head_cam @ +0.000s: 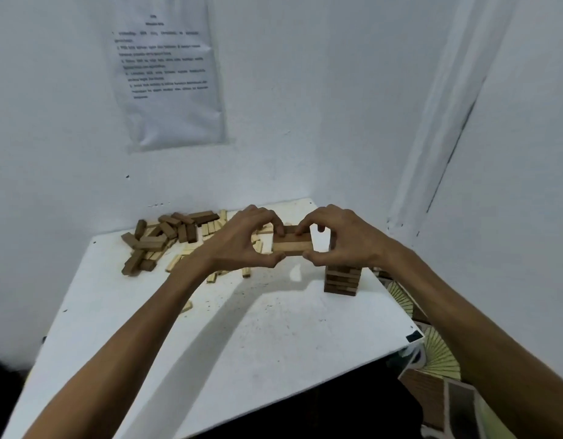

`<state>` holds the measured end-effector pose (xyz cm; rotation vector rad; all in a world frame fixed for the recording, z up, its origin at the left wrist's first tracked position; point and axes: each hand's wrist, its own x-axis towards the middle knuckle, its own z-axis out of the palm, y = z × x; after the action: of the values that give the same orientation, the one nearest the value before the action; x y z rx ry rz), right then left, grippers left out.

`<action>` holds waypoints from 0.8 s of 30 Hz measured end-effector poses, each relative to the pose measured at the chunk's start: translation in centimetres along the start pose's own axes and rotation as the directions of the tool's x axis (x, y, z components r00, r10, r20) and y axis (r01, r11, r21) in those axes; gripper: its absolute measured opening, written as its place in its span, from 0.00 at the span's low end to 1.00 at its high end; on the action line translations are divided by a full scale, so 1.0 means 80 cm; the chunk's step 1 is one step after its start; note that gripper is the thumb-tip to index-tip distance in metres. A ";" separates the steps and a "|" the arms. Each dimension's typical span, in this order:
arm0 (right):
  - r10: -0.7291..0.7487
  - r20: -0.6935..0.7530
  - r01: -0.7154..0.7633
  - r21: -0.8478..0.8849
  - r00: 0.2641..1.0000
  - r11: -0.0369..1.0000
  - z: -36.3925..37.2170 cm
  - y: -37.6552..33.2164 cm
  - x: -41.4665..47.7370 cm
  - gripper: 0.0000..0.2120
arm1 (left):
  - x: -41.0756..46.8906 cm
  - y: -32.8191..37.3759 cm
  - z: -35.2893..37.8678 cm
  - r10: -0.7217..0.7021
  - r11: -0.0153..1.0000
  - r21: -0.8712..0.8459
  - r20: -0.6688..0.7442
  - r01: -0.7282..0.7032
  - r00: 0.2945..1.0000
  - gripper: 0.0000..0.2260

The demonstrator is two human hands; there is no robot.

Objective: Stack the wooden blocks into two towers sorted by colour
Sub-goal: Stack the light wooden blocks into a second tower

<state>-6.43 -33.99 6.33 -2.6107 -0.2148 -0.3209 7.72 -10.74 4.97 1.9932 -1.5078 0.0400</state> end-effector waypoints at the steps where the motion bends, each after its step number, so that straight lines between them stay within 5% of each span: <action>1: 0.012 -0.013 -0.012 -0.009 1.000 1.000 -0.008 0.004 -0.005 0.20 | 0.012 0.002 0.004 0.013 1.000 -0.003 0.005 -0.013 1.000 0.17; 24: 0.244 -0.066 -0.245 -0.009 0.967 0.969 -0.051 0.086 -0.063 0.21 | 0.135 0.006 0.082 0.107 0.989 -0.119 0.159 -0.089 0.981 0.17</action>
<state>-10.61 -42.45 5.28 -2.6018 0.1332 -0.3199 8.78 -23.29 4.04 1.8705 -1.6743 -0.1689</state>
